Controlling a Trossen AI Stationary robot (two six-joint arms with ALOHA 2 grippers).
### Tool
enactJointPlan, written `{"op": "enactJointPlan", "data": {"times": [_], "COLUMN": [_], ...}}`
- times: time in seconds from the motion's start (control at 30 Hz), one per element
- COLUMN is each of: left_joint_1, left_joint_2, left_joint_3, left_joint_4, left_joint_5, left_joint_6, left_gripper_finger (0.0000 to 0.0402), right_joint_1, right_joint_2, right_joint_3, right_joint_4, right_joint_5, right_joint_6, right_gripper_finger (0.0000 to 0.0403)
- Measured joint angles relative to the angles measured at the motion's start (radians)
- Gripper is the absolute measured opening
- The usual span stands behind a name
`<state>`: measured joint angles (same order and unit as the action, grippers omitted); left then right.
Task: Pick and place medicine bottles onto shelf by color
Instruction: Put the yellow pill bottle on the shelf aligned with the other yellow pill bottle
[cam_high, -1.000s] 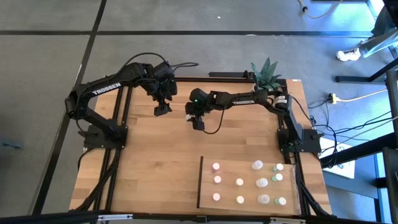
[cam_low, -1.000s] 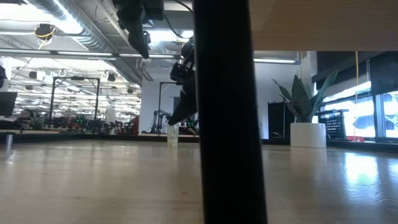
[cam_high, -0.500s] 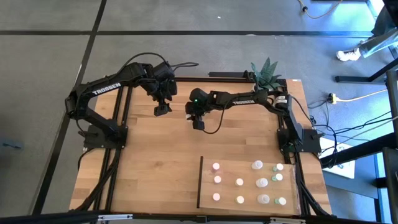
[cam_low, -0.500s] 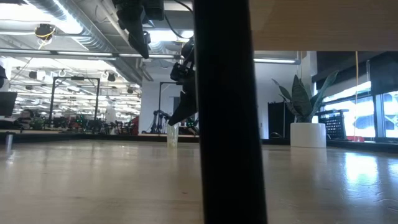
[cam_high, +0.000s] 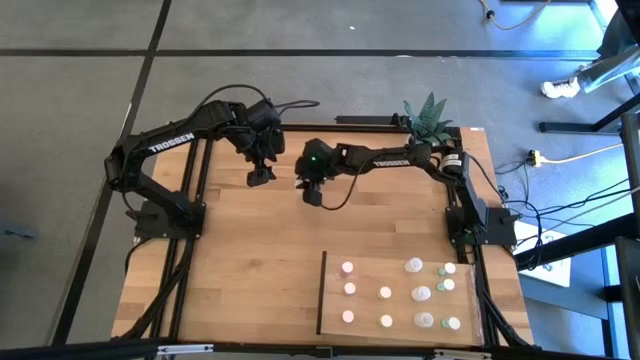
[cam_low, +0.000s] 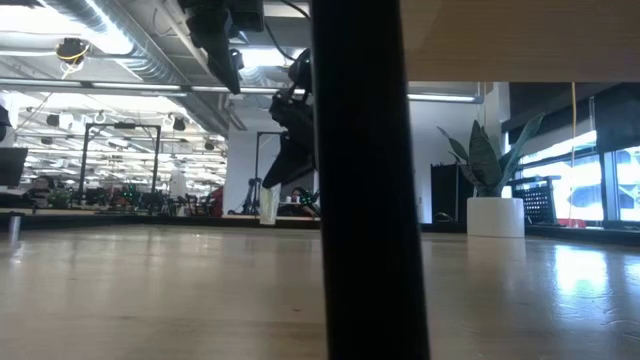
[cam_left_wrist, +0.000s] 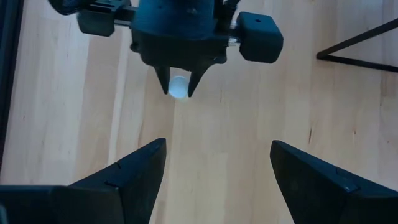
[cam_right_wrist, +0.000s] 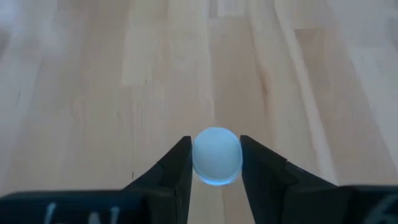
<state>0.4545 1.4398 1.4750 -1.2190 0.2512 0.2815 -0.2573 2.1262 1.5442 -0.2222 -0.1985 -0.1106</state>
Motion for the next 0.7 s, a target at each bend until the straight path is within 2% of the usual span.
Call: {"op": "enactJointPlan", "data": {"times": [0.33, 0.53, 0.7], "left_joint_1": [0.000, 0.001, 0.001], "left_joint_2": [0.000, 0.000, -0.023], "left_joint_3": [0.000, 0.000, 0.000], "left_joint_4": [-0.010, -0.089, -0.117], "left_joint_5": [0.000, -0.006, -0.007], "left_joint_6": [0.062, 0.094, 0.096], "left_gripper_finger": [0.0282, 0.0282, 0.0282], "right_joint_1": [0.000, 0.024, 0.063], "right_joint_2": [-0.002, -0.002, -0.002], "right_joint_3": [0.176, 0.301, 0.389], "right_joint_4": [-0.297, -0.473, -0.563], "right_joint_5": [-0.002, 0.001, 0.054], "right_joint_6": [0.055, 0.073, 0.075], "right_gripper_finger": [0.0130, 0.0131, 0.0123]}}
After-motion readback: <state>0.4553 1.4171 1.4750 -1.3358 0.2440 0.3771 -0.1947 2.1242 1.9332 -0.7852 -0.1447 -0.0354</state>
